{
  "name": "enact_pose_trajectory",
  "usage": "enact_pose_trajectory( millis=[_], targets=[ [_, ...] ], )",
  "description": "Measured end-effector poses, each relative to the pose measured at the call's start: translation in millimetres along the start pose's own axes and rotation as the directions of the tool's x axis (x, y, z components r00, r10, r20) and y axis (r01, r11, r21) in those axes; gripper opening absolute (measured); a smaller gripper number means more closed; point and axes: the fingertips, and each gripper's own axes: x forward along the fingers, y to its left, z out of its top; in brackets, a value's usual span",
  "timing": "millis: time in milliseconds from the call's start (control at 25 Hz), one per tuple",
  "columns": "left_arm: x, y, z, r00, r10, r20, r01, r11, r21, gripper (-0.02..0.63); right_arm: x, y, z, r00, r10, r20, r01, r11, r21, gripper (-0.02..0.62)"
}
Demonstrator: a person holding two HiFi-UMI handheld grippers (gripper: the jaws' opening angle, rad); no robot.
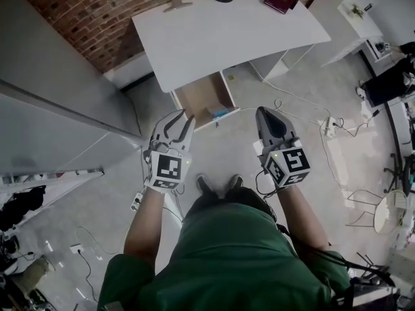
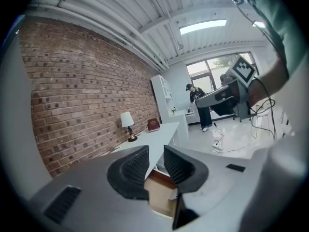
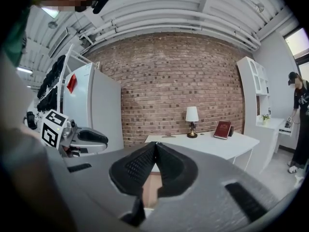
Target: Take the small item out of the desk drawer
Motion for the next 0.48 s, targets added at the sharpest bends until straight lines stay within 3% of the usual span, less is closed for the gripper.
enact_pose_trajectory(
  millis=[480],
  targets=[
    [58,3,-42,0.993,-0.008,-0.116,0.012,0.999,0.035,0.086,60,-39,-14,0.998,0.056,-0.005,-0.055,0.996,0.065,0.003]
  ],
)
